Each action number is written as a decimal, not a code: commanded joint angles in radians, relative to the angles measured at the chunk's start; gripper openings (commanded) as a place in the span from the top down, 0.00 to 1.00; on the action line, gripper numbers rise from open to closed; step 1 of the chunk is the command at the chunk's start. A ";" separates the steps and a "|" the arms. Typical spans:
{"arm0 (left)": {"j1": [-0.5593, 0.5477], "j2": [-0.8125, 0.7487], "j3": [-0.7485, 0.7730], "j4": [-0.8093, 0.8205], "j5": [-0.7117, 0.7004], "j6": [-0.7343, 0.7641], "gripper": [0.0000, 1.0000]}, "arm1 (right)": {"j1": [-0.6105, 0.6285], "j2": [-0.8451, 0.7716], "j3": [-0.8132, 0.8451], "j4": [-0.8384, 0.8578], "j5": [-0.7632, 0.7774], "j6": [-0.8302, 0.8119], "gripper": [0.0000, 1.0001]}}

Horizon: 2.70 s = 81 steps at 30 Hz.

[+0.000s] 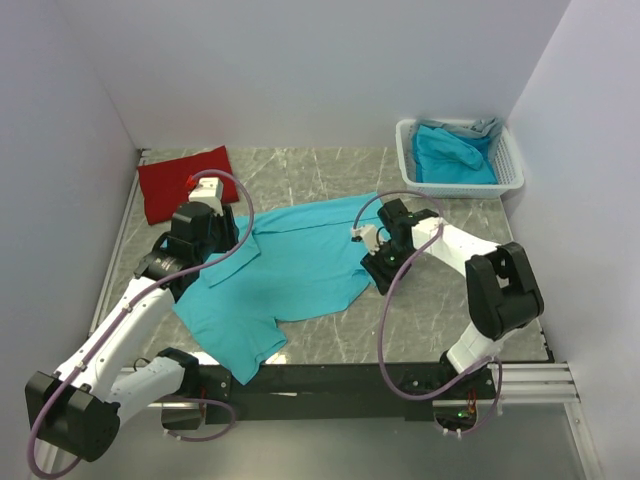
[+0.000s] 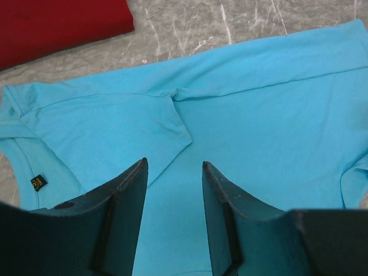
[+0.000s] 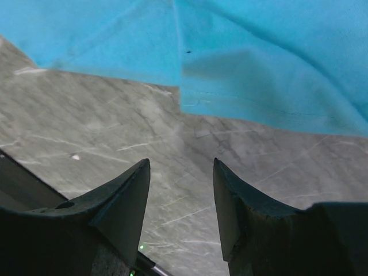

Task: Fold and stack the t-shirts
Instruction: Fold the tshirt

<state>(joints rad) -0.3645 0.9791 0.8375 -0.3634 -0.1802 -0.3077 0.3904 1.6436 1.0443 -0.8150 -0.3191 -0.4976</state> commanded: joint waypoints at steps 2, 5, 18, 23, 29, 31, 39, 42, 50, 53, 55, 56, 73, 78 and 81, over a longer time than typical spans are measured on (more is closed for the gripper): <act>-0.004 -0.002 -0.002 0.029 0.010 0.018 0.51 | 0.033 0.018 0.011 0.105 0.067 0.033 0.45; -0.004 -0.002 -0.003 0.027 0.007 0.016 0.51 | 0.048 0.056 0.037 0.122 0.077 0.047 0.46; -0.004 0.001 -0.003 0.029 0.008 0.019 0.51 | 0.080 0.127 0.077 0.149 0.087 0.079 0.50; -0.004 0.000 -0.003 0.027 0.010 0.019 0.51 | 0.088 0.128 0.057 0.152 0.100 0.076 0.58; -0.004 0.003 -0.003 0.027 0.010 0.019 0.51 | 0.085 0.076 0.013 0.151 0.153 0.060 0.85; -0.004 0.001 -0.003 0.027 0.010 0.019 0.51 | 0.084 0.050 -0.010 0.146 0.175 0.053 0.94; -0.004 0.006 -0.002 0.027 0.018 0.018 0.51 | 0.002 -0.091 -0.098 0.102 0.219 -0.016 1.00; -0.004 0.000 -0.005 0.029 0.021 0.015 0.51 | -0.045 -0.120 -0.125 0.094 0.224 -0.051 1.00; -0.004 0.001 -0.005 0.029 0.024 0.012 0.51 | -0.133 -0.160 -0.141 0.040 0.175 -0.153 0.62; -0.004 0.001 -0.006 0.029 0.025 0.012 0.51 | -0.134 -0.189 -0.138 0.033 0.146 -0.174 0.50; -0.004 0.004 -0.006 0.027 0.025 0.012 0.51 | -0.136 -0.208 -0.132 0.014 0.111 -0.196 0.47; -0.004 0.004 -0.005 0.029 0.028 0.012 0.51 | -0.134 -0.211 -0.132 0.007 0.095 -0.203 0.46; -0.005 0.024 -0.003 0.026 0.041 0.015 0.51 | -0.094 -0.061 -0.164 0.103 0.101 -0.196 0.51; -0.005 0.052 0.000 0.026 0.076 0.021 0.51 | -0.094 -0.054 -0.173 0.116 0.117 -0.194 0.71; -0.005 0.066 0.005 0.027 0.094 0.018 0.51 | -0.097 -0.071 -0.197 0.123 0.152 -0.202 0.84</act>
<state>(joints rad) -0.3645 1.0359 0.8375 -0.3634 -0.1246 -0.3073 0.2901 1.5780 0.8730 -0.7155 -0.1959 -0.6975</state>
